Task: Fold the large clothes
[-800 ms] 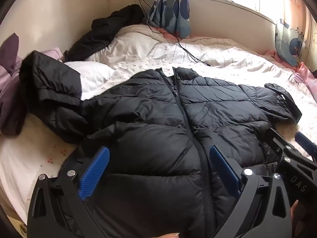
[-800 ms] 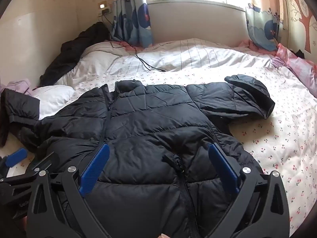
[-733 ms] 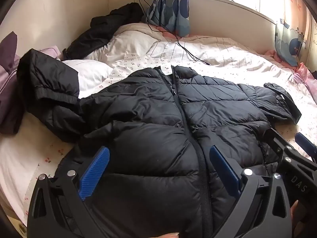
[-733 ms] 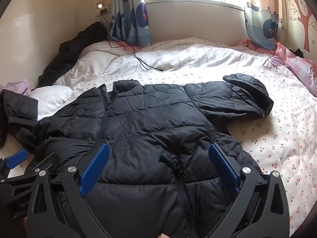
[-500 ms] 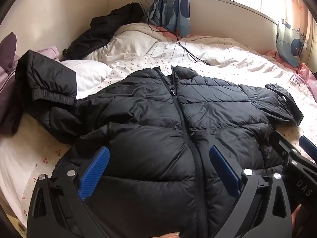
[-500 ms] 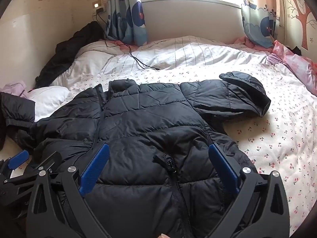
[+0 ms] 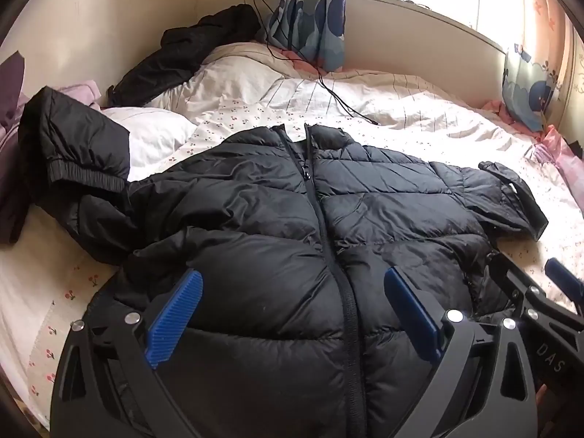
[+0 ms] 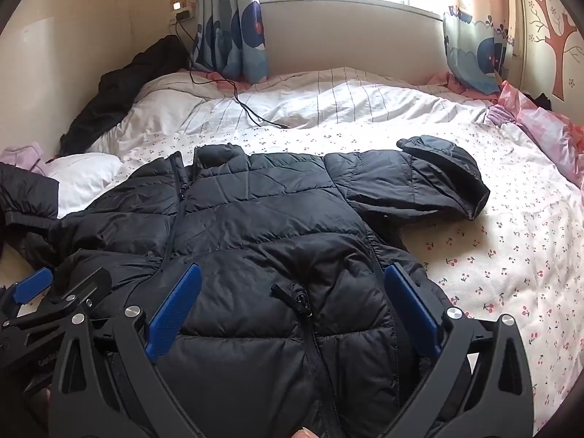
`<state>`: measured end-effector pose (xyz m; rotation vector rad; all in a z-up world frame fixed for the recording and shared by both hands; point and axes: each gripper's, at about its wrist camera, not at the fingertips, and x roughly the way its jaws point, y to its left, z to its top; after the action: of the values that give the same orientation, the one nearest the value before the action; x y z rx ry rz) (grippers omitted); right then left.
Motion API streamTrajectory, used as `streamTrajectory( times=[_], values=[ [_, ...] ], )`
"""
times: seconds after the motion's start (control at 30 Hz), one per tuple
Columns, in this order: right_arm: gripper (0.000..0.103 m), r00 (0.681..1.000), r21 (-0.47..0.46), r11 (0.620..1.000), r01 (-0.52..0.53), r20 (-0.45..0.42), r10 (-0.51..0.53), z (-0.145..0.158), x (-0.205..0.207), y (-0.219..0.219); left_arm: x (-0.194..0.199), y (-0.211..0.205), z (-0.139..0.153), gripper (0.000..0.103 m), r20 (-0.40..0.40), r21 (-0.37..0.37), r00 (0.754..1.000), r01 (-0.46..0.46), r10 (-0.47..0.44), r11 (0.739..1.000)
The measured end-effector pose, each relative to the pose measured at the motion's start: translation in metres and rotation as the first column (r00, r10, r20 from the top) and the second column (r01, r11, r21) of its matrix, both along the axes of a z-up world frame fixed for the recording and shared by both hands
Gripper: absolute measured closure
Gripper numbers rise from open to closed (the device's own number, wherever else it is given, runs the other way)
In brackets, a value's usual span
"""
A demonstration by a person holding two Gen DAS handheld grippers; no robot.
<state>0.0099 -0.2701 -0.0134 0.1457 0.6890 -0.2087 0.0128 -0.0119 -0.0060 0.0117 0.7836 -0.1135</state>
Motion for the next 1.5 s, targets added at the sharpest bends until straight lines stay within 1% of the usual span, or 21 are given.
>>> streamTrajectory(
  times=[0.1,0.3,0.87,1.17,1.5],
  values=[
    [0.006,1.000,0.006,1.000,-0.001,-0.001,0.001,0.001,-0.001,-0.001,0.001,0.000,-0.002,0.007,-0.006,-0.032,1.000,-0.011,0.011,0.999],
    [0.006,1.000,-0.002,1.000,0.003,-0.004,-0.003,0.001,-0.002,0.000,0.005,-0.006,-0.007,0.007,-0.017,-0.045,1.000,-0.012,0.011,0.999],
    [0.006,1.000,-0.018,1.000,0.010,-0.019,-0.010,-0.002,-0.001,-0.004,0.006,-0.006,-0.013,0.007,-0.026,-0.032,1.000,-0.013,0.012,0.999],
    [0.006,1.000,-0.076,0.997,0.025,0.005,-0.024,0.002,-0.006,0.001,0.006,-0.007,-0.014,0.007,-0.021,-0.030,1.000,-0.011,0.011,0.999],
    [0.006,1.000,-0.093,0.995,0.031,0.005,-0.031,0.005,-0.006,0.002,0.005,-0.006,-0.014,0.007,-0.021,-0.026,1.000,-0.008,0.008,1.000]
  ],
)
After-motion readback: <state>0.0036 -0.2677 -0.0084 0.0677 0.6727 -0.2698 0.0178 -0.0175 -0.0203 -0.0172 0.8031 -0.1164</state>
